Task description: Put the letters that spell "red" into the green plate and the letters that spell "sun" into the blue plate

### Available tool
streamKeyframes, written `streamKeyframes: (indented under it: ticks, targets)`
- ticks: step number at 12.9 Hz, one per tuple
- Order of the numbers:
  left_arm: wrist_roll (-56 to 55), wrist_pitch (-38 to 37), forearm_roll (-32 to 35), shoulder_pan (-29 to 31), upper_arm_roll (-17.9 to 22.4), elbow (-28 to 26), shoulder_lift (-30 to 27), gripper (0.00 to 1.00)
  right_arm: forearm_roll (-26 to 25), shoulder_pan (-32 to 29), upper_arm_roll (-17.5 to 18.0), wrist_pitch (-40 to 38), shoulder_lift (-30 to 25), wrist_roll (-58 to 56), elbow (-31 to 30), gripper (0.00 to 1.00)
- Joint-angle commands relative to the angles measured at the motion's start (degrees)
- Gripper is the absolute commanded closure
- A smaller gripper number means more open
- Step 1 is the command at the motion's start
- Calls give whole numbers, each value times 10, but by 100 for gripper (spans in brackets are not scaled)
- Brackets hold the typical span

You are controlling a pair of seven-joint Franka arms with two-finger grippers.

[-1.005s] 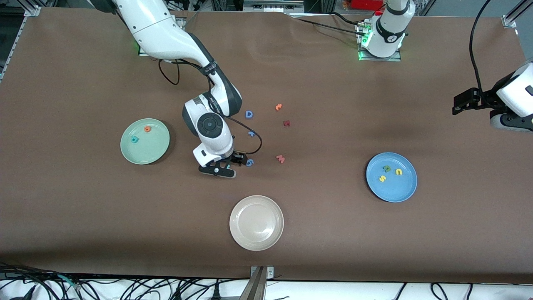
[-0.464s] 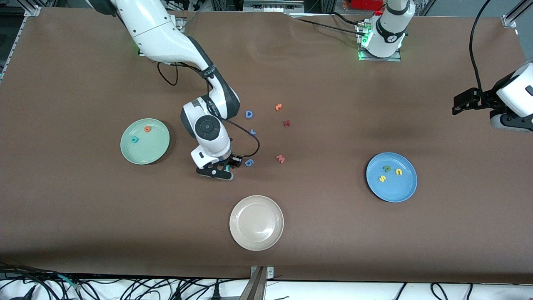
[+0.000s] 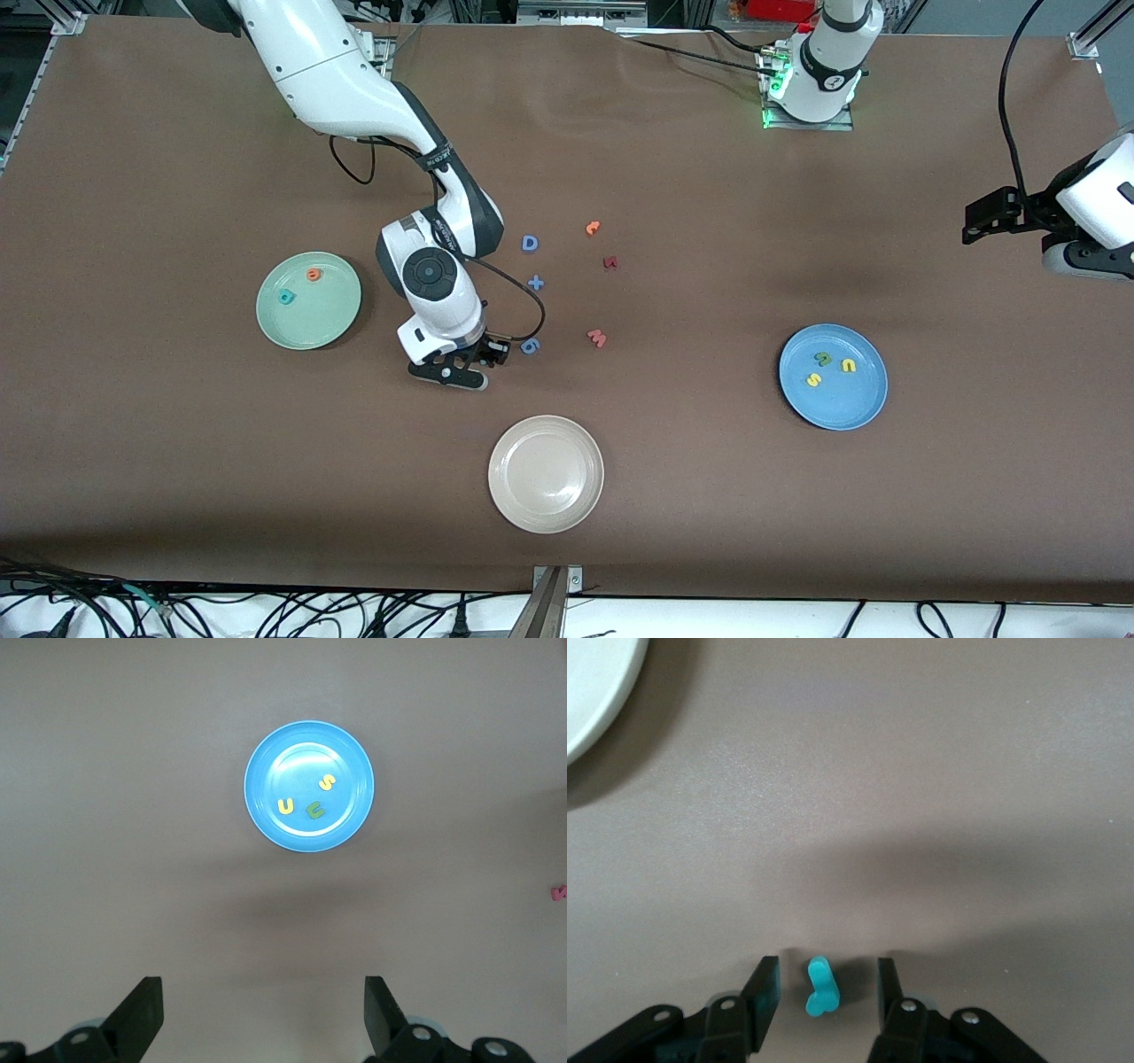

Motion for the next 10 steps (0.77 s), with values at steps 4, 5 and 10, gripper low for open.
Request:
streamKeyframes:
  ticks: [4,5,10]
  targets:
    - [-1,-1,-18,-3,4,12,6,0,11,0,2,17,3,3,-4,47]
    - [-1,0,-18,-3,5,12,6,0,12,0,2,29,7,5,-4,47]
    - [-1,0,-18,-3,5,12,6,0,11,7,4,55,18,32,-3,47]
